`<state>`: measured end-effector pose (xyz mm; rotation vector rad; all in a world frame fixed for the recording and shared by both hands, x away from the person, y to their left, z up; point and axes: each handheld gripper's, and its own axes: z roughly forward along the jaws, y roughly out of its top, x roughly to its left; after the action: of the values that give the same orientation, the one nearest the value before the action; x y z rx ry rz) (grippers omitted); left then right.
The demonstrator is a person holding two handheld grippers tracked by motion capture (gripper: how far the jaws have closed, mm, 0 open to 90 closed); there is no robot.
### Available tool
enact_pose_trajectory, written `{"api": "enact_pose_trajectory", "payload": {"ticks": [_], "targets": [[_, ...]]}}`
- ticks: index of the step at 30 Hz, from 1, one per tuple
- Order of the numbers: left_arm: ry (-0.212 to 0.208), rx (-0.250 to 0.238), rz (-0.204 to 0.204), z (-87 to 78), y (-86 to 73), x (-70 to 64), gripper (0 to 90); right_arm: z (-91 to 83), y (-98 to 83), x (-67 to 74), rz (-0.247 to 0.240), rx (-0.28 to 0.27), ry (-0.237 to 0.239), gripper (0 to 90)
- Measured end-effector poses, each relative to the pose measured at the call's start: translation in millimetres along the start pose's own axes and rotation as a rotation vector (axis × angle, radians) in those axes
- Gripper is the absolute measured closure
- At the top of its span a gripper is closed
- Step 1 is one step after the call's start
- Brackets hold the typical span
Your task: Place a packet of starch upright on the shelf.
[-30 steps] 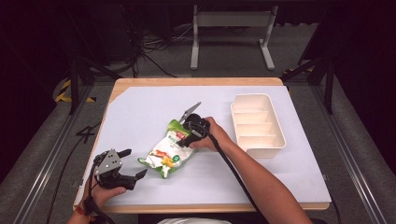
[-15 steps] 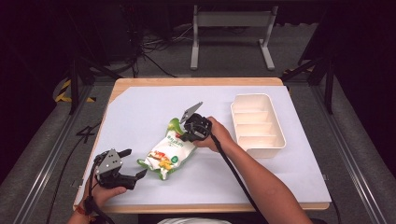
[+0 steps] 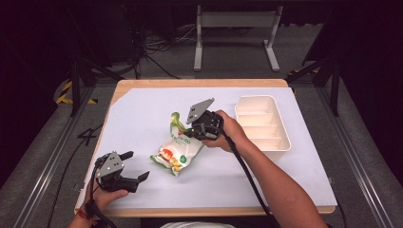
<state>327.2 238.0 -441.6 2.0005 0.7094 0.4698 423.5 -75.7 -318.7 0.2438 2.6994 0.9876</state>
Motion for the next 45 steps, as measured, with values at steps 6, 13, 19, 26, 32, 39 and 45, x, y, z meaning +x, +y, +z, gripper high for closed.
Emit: {"api": "enact_pose_trajectory", "payload": {"ticks": [6,13,19,26,32,39,45], "targets": [[0.004,0.002,0.003,-0.3,0.1,-0.3,8.6,-20.6,0.6,-1.9,-0.027,-0.004,-0.05,89.3],[0.005,0.002,0.002,-0.4,0.1,-0.2,8.6,-41.0,-5.7,-9.8,-0.027,-0.011,-0.101,89.3],[-0.004,0.006,0.0,0.1,0.1,-0.5,8.6,-66.7,-10.1,-16.7,-0.028,-0.03,-0.155,89.2],[-0.006,0.008,-0.002,1.0,-0.1,0.0,8.6,-103.4,-19.2,-26.5,-0.011,-0.073,-0.217,89.2],[-0.005,0.011,-0.007,2.2,0.0,-1.2,8.5,-131.7,-34.7,-33.7,0.014,-0.086,-0.268,89.2],[-0.007,0.006,-0.01,1.4,0.0,-0.9,8.5,-159.6,-59.7,-39.6,0.046,-0.093,-0.306,89.2],[-0.007,0.005,-0.012,1.8,0.0,0.4,8.5,-179.7,-83.5,-41.2,0.066,-0.073,-0.338,89.2]]}}
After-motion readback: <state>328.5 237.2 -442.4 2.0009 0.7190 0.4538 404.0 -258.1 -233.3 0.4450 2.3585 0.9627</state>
